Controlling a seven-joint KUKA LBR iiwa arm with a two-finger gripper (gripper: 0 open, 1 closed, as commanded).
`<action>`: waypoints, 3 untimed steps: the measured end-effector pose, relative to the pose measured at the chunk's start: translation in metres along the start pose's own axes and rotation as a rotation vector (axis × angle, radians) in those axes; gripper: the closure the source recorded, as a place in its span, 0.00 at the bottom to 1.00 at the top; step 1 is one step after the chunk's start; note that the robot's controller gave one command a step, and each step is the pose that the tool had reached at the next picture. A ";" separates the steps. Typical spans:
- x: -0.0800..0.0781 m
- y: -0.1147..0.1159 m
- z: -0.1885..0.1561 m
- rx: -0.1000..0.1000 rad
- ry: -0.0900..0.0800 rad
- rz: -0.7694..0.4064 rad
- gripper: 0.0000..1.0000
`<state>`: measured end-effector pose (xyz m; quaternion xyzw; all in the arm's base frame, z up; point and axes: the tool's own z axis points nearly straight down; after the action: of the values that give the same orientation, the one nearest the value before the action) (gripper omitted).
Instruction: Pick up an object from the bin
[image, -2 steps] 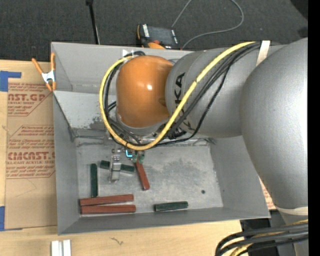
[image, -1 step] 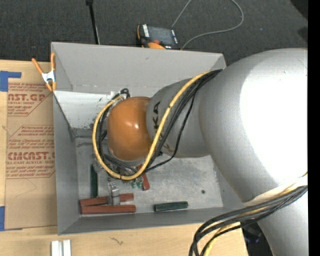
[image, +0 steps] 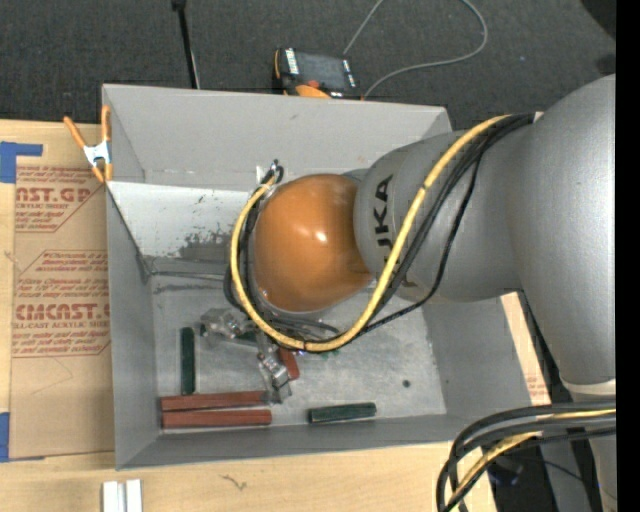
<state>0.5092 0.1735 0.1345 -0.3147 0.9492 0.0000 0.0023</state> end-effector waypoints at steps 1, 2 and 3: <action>0.036 -0.036 0.069 -0.004 0.011 -0.068 0.00; 0.015 0.014 0.064 0.024 0.022 -0.168 0.00; 0.020 0.009 0.065 0.024 0.039 -0.156 1.00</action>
Offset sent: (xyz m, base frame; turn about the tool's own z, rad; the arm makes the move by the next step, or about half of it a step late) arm -0.0053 -0.0476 -0.0645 -0.0707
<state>0.4878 0.1686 0.0696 -0.3877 0.9215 -0.0178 -0.0123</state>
